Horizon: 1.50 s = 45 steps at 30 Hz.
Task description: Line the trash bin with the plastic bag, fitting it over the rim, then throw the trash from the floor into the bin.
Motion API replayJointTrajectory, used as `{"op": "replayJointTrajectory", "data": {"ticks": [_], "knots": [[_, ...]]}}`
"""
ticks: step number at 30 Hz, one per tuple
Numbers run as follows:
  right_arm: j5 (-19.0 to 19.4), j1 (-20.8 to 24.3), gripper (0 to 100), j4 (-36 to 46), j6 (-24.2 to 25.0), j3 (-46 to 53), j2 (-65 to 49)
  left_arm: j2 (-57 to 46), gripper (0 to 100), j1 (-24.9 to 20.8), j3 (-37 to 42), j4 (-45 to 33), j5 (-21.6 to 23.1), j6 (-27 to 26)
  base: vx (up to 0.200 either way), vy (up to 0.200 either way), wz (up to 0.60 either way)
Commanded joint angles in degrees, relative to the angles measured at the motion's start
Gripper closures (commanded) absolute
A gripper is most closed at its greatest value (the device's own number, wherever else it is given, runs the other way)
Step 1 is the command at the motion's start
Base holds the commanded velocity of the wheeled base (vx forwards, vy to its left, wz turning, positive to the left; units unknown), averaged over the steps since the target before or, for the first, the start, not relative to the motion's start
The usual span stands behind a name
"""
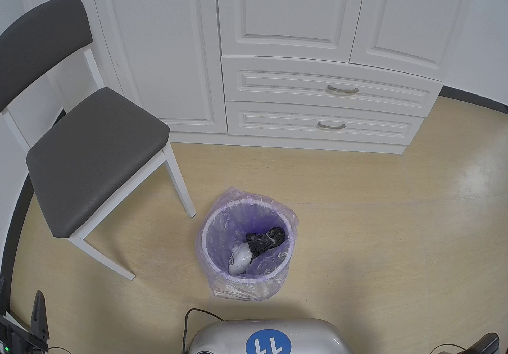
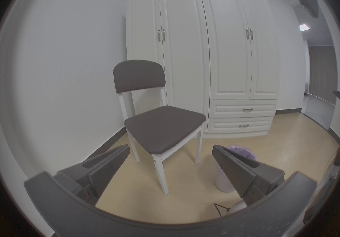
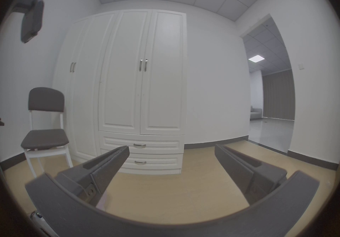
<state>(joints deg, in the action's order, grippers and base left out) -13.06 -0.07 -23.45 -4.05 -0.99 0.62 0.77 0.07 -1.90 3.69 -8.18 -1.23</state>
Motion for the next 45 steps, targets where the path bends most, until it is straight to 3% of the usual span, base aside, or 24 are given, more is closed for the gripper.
{"op": "replayJointTrajectory", "data": {"ticks": [1,14,22,33,34,35,36,38,40,44,45], "knots": [[0.40,-0.01,0,1.22,-0.44,0.99,-0.62,-0.77,0,0.01,1.81,-0.79,0.09,-0.26,0.000,0.000,0.00],[0.49,-0.01,0,19.32,1.15,0.99,-0.62,-0.77,0,0.01,1.73,-1.41,0.88,3.34,0.000,0.000,0.00],[1.19,-0.01,0,19.24,-0.17,0.99,-0.62,-0.77,0,0.01,1.81,-4.13,8.44,1.93,0.000,0.000,0.00],[8.66,-0.01,0,19.76,0.36,0.90,-0.62,-0.77,0,0.01,1.81,-3.87,8.97,-0.09,0.000,0.000,0.00],[13.94,-0.01,0,19.85,0.44,0.90,-0.62,-0.77,0,0.01,1.90,-3.87,8.97,-0.09,0.000,0.000,0.00],[13.94,-0.01,0,19.85,0.44,0.90,-0.62,-0.77,0,0.01,1.90,-3.87,8.97,-0.09,0.000,0.000,0.00],[17.89,-0.01,0,19.85,0.00,0.90,-0.62,-0.77,0,0.01,1.81,-3.87,8.97,0.00,0.000,0.000,0.00],[18.51,-0.01,0,19.85,-0.44,0.90,-0.62,-0.77,0,0.01,1.81,-3.87,8.97,0.00,0.000,0.000,0.00],[18.42,-0.01,0,19.85,-0.44,0.90,-0.62,-0.77,0,0.01,1.81,-3.87,8.97,0.09,0.000,0.000,0.00],[10.16,0.07,0,20.29,2.03,0.99,-0.62,-0.77,0,0.01,1.81,-3.78,8.44,2.11,0.000,0.000,0.00],[10.16,0.07,0,20.29,2.03,0.99,-0.62,-0.77,0,0.01,1.81,-3.78,8.44,2.11,0.000,0.000,0.00]]}}
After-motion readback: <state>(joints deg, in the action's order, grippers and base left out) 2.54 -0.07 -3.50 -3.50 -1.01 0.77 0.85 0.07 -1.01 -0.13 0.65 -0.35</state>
